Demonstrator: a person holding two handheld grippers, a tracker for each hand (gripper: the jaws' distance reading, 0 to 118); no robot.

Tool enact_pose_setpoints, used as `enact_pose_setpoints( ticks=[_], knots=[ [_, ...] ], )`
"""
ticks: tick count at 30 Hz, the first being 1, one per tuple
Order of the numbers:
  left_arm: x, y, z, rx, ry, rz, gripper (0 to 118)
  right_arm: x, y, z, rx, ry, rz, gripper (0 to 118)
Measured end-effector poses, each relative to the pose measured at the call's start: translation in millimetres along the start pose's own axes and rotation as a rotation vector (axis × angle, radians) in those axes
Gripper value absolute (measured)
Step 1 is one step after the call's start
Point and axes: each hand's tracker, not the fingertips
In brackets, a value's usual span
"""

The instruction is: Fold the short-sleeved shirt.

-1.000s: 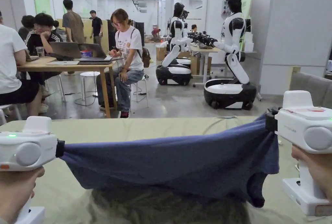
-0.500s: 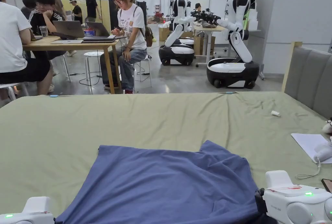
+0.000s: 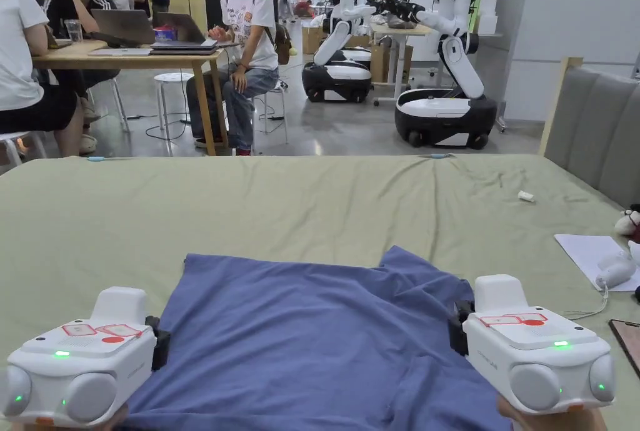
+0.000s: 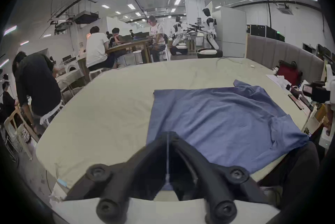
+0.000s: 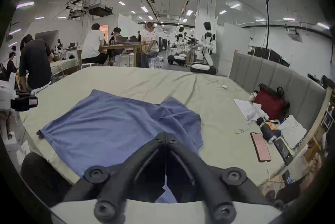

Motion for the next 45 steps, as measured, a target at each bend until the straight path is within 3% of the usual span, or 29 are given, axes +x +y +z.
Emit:
enact_pose_setpoints(
  ticks=[3, 13, 14, 15, 16, 17, 18, 20, 24, 26, 27, 28, 31, 43, 44, 45],
  knots=[
    [0.5, -7.9, -0.5, -0.053, -0.081, 0.021, 0, -0.7, -3.5, -9.0, -0.017, 0.033, -0.024, 0],
    [-68.6, -66.5, -15.7, -0.242, -0.021, 0.031, 0, -8.0, -28.8, -19.4, -0.085, 0.042, 0.007, 0],
    [-75.1, -71.9, -17.2, -0.25, -0.007, 0.043, 4, -9.9, -28.0, -20.5, -0.093, 0.045, 0.01, 0],
    [-81.7, -76.4, -19.9, -0.263, 0.005, 0.051, 30, -10.3, -29.2, -22.8, -0.102, 0.048, 0.01, 0],
    [-89.0, -78.3, -26.5, -0.281, 0.004, 0.063, 83, -9.9, -31.1, -25.7, -0.111, 0.054, 0.01, 0],
    [-94.5, -82.5, -30.8, -0.289, 0.012, 0.079, 114, -9.6, -33.0, -28.4, -0.118, 0.054, 0.009, 0],
    [-98.9, -85.0, -31.2, -0.276, 0.007, 0.097, 118, -10.8, -34.3, -30.0, -0.123, 0.053, 0.011, 0],
    [-101.6, -84.0, -38.8, -0.295, -0.004, 0.137, 101, -9.2, -37.0, -32.8, -0.133, 0.048, 0.013, 0],
    [-91.9, -91.6, -57.3, -0.337, -0.035, 0.104, 99, -2.6, -42.9, -37.2, -0.153, 0.045, 0.011, 0],
    [-88.4, -97.9, -70.3, -0.359, -0.029, 0.098, 85, 2.1, -45.0, -36.0, -0.16, 0.035, 0.013, 0],
    [-88.1, -101.7, -77.2, -0.371, -0.016, 0.099, 72, 5.0, -45.9, -35.0, -0.164, 0.031, 0.014, 0],
    [-88.2, -103.0, -81.8, -0.391, -0.015, 0.11, 37, 8.2, -46.4, -33.9, -0.169, 0.025, 0.018, 0],
    [-87.6, -104.3, -82.9, -0.374, -0.03, 0.16, 7, 14.8, -46.3, -22.8, -0.169, 0.003, 0.029, 0],
    [-55.7, -70.3, -54.8, -0.314, -0.001, 0.075, 5, 53.7, -62.5, -1.5, -0.328, -0.006, 0.037, 1],
    [-49.3, -67.1, -51.4, -0.313, -0.002, 0.067, 5, 54.7, -66.2, 0.1, -0.339, -0.004, 0.022, 9],
    [-45.9, -66.2, -51.2, -0.312, -0.003, 0.066, 5, 55.6, -68.7, 1.0, -0.353, 0.008, 0.011, 32]
  ],
)
